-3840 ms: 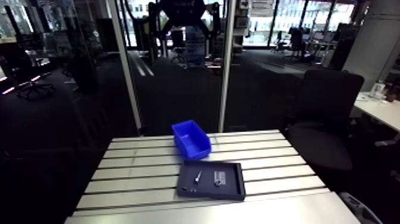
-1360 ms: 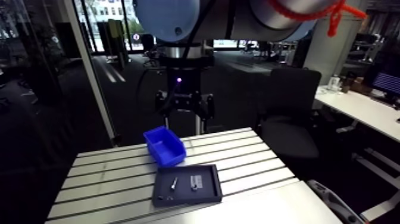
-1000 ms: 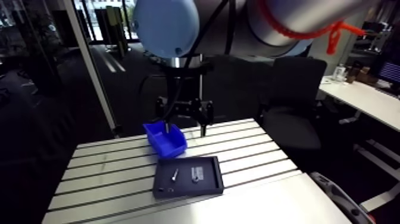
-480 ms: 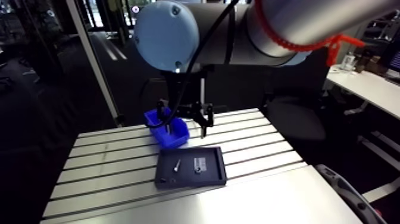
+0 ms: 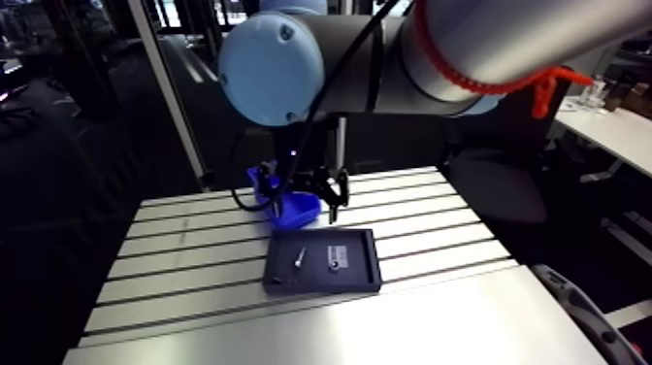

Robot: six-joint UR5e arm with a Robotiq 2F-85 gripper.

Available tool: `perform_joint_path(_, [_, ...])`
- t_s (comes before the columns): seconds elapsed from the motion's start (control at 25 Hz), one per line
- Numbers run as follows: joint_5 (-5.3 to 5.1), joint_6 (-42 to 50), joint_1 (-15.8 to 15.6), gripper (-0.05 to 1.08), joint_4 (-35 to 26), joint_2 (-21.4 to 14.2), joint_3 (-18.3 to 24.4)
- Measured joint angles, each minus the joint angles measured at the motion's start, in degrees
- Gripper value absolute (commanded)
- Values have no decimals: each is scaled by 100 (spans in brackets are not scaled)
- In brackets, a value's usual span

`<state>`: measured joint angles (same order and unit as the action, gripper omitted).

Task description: Pick up the M10 bolt from the tray and put it into the blue bin.

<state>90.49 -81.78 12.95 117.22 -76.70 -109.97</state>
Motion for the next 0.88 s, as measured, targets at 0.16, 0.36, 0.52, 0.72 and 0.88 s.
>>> perform_joint_path(0.16, [3,4,-28,1,106,60,-41])
perform_joint_path(0.36, [0,8,-36,1,264,137,-134])
perform_joint_path(0.52, [-4,8,-38,1,385,215,-200])
perform_joint_path(0.72, [-11,9,-38,2,539,339,-269])
perform_joint_path(0.88, [-9,7,-38,2,634,431,-297])
